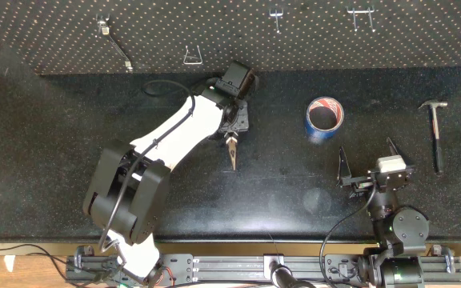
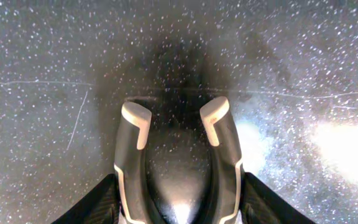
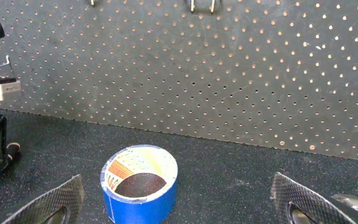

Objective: Place Tools Onto Pegboard

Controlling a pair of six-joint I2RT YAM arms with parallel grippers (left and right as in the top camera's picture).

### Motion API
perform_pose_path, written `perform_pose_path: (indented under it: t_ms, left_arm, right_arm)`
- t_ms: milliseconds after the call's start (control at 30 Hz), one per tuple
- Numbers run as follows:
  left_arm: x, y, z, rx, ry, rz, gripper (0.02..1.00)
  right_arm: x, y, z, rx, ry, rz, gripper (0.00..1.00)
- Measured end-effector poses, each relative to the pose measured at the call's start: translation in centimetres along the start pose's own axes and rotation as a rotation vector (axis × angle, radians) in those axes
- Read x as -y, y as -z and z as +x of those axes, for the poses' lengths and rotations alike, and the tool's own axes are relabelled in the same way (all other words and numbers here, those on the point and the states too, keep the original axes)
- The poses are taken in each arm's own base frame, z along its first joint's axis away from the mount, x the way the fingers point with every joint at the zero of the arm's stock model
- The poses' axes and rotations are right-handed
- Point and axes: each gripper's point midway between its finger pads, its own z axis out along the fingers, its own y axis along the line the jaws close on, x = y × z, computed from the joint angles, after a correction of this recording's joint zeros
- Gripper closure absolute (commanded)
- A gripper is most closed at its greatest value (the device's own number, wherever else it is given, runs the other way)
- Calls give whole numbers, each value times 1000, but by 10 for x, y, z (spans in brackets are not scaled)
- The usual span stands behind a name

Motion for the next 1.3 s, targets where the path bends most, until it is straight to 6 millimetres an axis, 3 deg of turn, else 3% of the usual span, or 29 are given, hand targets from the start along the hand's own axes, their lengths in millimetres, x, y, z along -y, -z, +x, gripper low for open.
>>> perform_pose_path:
  t_ms: [233,333,400,433,533,600,700,800,867,900,967,1067,1133,1300]
  left_arm:
    - [-2,7,1,-3,1,-3,989]
    - [-23,51,8,-6,23,-25,989]
    - [-44,109,-2,121,63,-13,989]
    - [-50,122,-3,172,76,-2,989]
    - [-82,138,15,259,126,-1,991]
    - [-106,144,10,395,171,10,989]
    - [-112,170,-31,613,108,11,993]
    - [-125,201,-44,738,68,-14,993]
    - [-120,228,-73,907,38,-1,991]
    - [-116,230,-88,956,31,4,991]
    - [-102,221,-127,1054,25,26,991]
    - [-87,196,-160,1138,18,56,991]
    - [-82,191,-171,1190,11,73,993]
    - [-76,204,-186,1307,-6,84,993]
  right_arm:
    - [0,0,0,0,0,0,20]
    - [0,0,0,0,0,0,20]
    - [0,0,0,0,0,0,20]
    - [0,0,0,1,0,0,20]
    - [0,0,0,1,0,0,20]
    - [0,0,0,1,0,0,20]
    - [0,0,0,0,0,0,20]
    - [0,0,0,0,0,0,20]
    - [0,0,0,1,0,0,20]
    - [0,0,0,0,0,0,20]
    - [0,0,0,1,0,0,20]
    - [0,0,0,0,0,0,20]
    - [0,0,0,0,0,0,20]
    - [0,0,0,0,0,0,20]
